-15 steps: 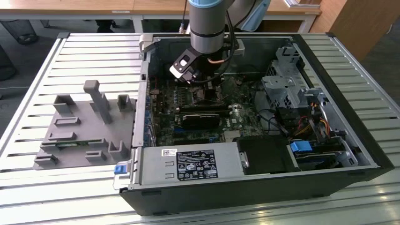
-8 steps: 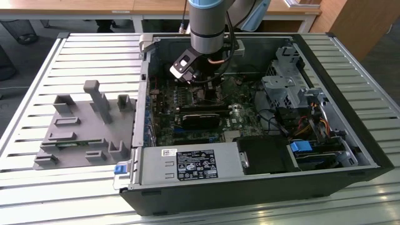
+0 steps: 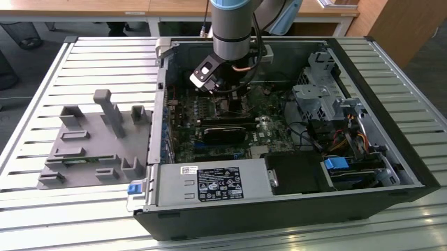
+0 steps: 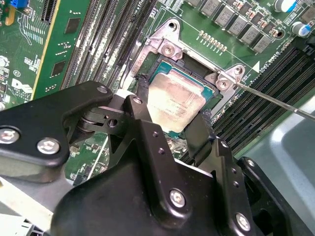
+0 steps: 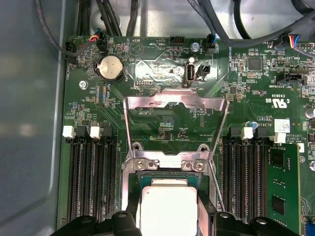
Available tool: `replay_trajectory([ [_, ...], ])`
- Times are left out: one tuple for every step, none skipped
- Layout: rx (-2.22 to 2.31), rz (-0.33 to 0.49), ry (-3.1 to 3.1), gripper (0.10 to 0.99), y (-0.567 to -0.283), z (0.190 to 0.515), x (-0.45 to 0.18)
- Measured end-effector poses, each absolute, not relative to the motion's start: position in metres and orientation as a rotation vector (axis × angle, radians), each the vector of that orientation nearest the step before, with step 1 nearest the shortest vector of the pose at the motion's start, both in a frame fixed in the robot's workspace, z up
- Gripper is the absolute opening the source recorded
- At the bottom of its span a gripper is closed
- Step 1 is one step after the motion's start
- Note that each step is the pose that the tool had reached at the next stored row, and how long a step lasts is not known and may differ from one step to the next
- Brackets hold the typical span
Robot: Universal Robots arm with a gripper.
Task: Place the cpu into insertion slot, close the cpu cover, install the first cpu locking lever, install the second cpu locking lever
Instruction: 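Place the cpu into insertion slot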
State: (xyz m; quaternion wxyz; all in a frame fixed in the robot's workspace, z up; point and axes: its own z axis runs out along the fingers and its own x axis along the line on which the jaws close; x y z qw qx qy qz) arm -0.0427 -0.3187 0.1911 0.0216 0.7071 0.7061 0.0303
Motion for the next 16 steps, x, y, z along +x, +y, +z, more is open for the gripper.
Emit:
replay_trajectory([
  [2.192,0.095,2.189,0.553,-0.318,0.191,-0.043],
  [2.192,0.095,2.188,0.553,-0.319,0.191,-0.043],
  [2.192,0.094,2.188,0.553,-0.319,0.191,-0.043],
  [2.192,0.092,2.189,0.616,-0.319,0.191,-0.043],
  [2.192,0.092,2.189,0.616,-0.319,0.191,-0.043],
  [2.192,0.092,2.189,0.616,-0.319,0.192,-0.043],
  [2.192,0.092,2.189,0.616,-0.319,0.193,-0.043],
  [2.192,0.092,2.189,0.616,-0.319,0.194,-0.043],
  [2.192,0.092,2.189,0.616,-0.319,0.195,-0.043],
  [2.192,0.092,2.189,0.616,-0.319,0.196,-0.043],
  [2.192,0.092,2.189,0.616,-0.319,0.197,-0.043],
  [2.192,0.092,2.189,0.616,-0.319,0.198,-0.043],
  [2.192,0.092,2.189,0.616,-0.319,0.2,-0.043],
  [2.192,0.092,2.189,0.616,-0.319,0.201,-0.043],
  [2.192,0.092,2.189,0.616,-0.319,0.202,-0.043],
  [2.192,0.092,2.189,0.616,-0.319,0.203,-0.043],
])
